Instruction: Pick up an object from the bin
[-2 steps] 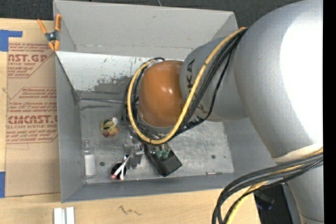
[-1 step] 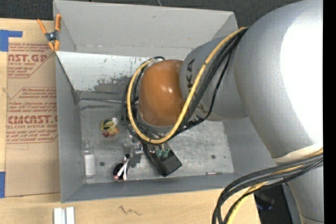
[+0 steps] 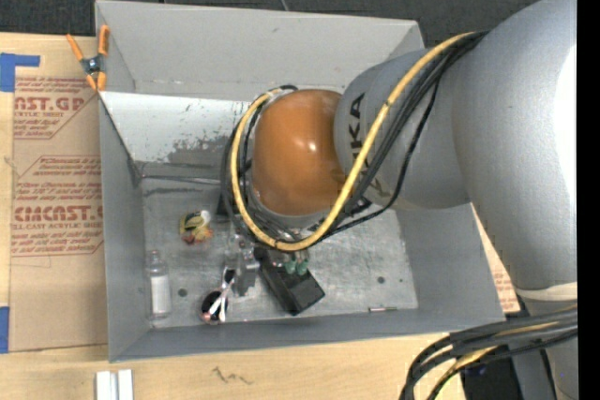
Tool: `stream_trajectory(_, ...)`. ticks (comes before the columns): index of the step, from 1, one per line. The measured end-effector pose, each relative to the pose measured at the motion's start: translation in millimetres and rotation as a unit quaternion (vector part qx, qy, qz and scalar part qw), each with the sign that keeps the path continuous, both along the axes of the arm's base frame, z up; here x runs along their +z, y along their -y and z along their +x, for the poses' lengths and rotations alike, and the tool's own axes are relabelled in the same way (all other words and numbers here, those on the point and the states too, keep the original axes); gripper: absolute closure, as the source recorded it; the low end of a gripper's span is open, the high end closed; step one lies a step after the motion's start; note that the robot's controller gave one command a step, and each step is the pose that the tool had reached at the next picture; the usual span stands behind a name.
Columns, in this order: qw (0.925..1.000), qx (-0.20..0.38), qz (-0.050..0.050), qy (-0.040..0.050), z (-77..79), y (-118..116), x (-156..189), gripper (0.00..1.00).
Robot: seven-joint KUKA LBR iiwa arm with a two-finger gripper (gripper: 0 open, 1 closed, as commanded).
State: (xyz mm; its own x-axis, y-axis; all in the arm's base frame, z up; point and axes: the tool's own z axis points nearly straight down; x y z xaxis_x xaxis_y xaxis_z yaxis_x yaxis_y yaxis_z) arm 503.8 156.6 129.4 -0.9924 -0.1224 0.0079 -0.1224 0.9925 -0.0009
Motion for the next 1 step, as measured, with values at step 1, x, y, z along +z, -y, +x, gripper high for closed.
stream_trajectory(1, 0.9983, 0.058, 0.002, 0.0040, -10.6, 24.8, 44.8, 1.00)
